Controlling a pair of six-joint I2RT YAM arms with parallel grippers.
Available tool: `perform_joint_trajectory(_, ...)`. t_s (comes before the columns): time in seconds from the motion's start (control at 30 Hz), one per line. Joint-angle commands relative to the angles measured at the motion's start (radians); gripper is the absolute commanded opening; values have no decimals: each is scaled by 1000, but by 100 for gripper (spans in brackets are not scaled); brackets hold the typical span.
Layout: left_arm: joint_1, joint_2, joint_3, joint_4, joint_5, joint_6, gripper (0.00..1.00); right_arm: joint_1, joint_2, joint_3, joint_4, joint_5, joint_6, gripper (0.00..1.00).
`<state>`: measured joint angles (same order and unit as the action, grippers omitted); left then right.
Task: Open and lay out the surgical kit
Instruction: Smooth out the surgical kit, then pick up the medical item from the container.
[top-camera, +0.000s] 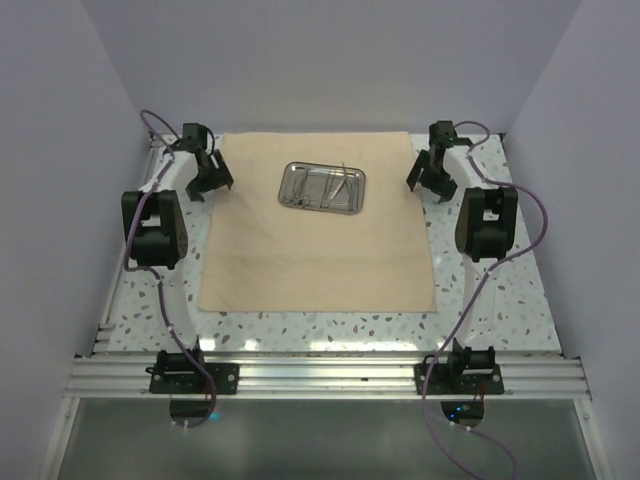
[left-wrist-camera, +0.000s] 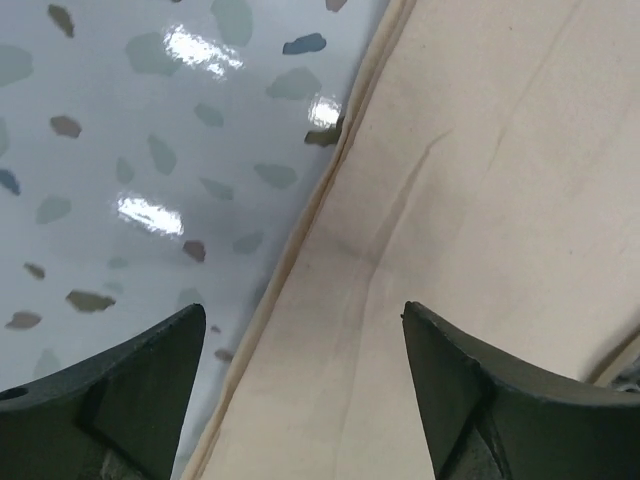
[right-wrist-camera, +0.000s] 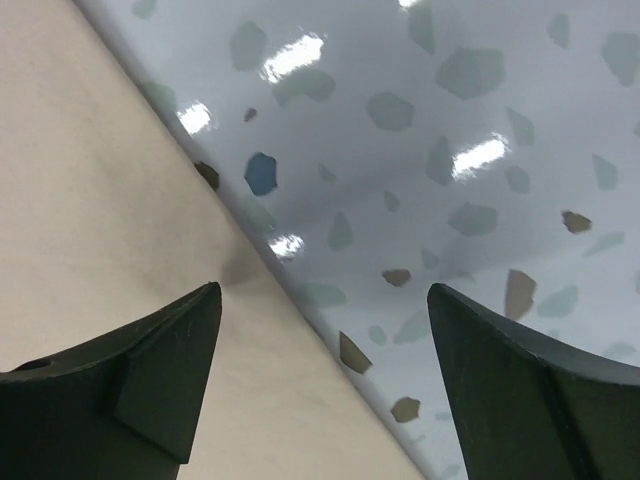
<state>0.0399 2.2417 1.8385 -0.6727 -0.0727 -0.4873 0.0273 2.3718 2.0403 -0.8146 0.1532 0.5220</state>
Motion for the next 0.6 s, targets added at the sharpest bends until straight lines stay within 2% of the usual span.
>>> perform_joint_trajectory(0.0,5,-186,-56,12,-24,9,84,-10,-188,-51,-29,98,-57,88)
perform_joint_trajectory(0.1,-17,-243,-50,-1,-16,21,84,-12,-319,-138,-28,70,-45,88)
perform_joint_trajectory(0.2,-61,-261,-28,13,-12,39,83,-9,-434,-285,1,13,-13,87)
perform_joint_trajectory(0.23,-87,-255,-10,27,5,45,82,-9,-522,-390,17,-44,-4,87)
perform_joint_trajectory(0.33,-155,-183,94,24,40,87,68,0,-684,-593,66,-118,16,86)
perform_joint_trajectory(0.43,-218,-70,237,1,68,116,60,14,-822,-738,57,-148,21,86)
perform_joint_trajectory(0.57,-270,54,355,12,90,124,60,29,-966,-860,23,-176,29,85)
